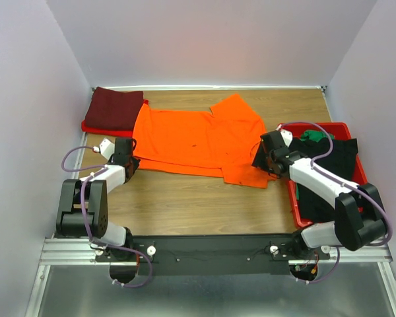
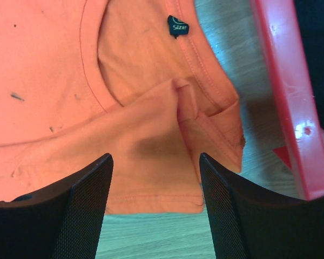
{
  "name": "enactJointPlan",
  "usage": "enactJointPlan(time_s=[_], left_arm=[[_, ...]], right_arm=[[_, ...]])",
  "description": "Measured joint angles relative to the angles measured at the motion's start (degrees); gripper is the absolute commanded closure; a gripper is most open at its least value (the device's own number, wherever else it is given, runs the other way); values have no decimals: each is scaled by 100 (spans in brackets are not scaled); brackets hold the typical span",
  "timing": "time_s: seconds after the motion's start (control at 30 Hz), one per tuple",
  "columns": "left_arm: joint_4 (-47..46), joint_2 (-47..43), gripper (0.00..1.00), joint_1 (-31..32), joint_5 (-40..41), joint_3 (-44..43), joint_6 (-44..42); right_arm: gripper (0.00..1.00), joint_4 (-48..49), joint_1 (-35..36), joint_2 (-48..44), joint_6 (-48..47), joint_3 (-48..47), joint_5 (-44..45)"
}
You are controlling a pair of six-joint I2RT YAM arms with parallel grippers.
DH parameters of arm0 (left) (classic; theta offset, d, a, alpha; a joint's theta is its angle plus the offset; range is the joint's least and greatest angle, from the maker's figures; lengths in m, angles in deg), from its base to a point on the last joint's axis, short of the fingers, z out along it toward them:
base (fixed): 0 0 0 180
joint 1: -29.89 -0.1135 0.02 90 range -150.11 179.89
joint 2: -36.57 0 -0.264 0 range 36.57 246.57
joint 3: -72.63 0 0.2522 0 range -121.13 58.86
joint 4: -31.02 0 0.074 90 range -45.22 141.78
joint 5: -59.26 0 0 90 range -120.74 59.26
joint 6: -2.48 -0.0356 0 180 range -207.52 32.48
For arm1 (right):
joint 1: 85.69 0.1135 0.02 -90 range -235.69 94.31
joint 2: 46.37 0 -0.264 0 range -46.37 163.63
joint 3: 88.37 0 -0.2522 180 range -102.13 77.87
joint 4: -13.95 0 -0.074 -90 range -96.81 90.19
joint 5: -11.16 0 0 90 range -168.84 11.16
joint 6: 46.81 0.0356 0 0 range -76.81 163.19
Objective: Fold and stack the t-shirts
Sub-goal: Flatten the tshirt out
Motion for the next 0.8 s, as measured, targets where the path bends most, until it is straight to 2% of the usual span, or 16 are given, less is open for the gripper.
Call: enactJointPlan(time_s=[0.27,0.47,0.8], left_arm=[[-13,-160,100,-122,31,127,-96],[76,-793,100,-376,42,448,-140],[258,-1283,100,-420,48,573,-162]], right_arm=[[33,4,0,-37,125,269,37],[33,-24,90,-319,313,675,-190],[33,-20,831,-962,911,1305,-435]])
